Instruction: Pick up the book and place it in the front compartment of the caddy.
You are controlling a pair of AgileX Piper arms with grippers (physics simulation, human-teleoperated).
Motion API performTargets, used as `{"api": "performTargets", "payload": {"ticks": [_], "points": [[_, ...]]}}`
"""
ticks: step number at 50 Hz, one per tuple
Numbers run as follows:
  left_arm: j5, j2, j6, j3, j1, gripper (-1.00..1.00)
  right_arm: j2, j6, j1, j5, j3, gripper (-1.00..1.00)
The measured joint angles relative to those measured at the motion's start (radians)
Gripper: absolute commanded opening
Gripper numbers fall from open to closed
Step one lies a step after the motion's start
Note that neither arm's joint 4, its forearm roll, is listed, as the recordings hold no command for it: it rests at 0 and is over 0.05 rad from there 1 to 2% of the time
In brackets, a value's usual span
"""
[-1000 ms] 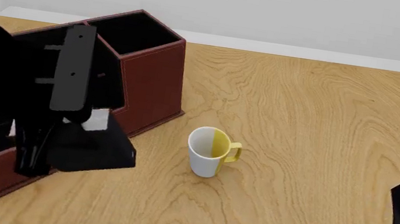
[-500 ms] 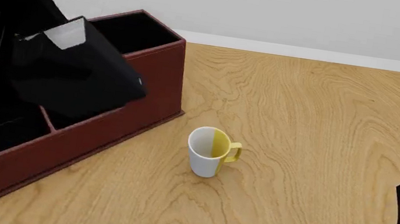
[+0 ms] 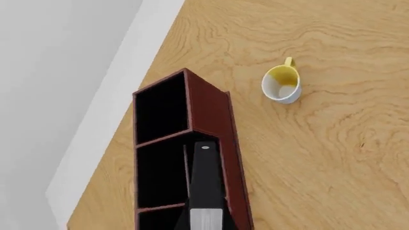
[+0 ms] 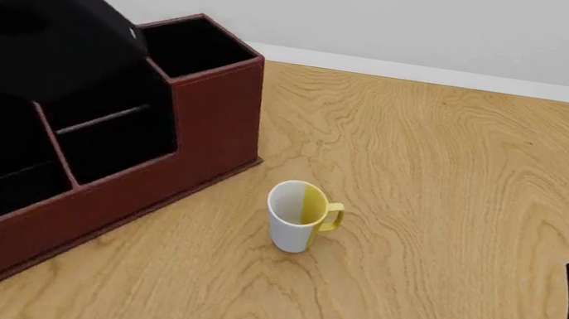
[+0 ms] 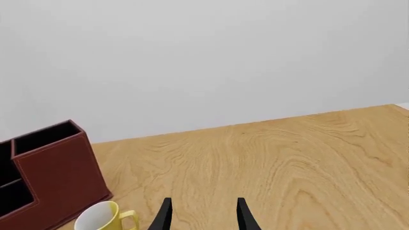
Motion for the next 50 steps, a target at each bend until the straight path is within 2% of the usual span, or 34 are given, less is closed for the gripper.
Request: {"api": "performTargets", "payload": {"ticks": [22,38,50], "points": [[0.0,0.075,0.09,-0.094,0.231,-1.0,0.0,-0.003,-0.006,0.0,0.0,1.0],[0.0,0.132,0.22,-0.06,0.373,-1.0,0.0,-0.007,-0.003,0.002,0.0,1.0],[0.0,0.175,0.31,-0.055,0.426,-1.0,0.0,-0.005,-0.002,0.003,0.0,1.0]]}}
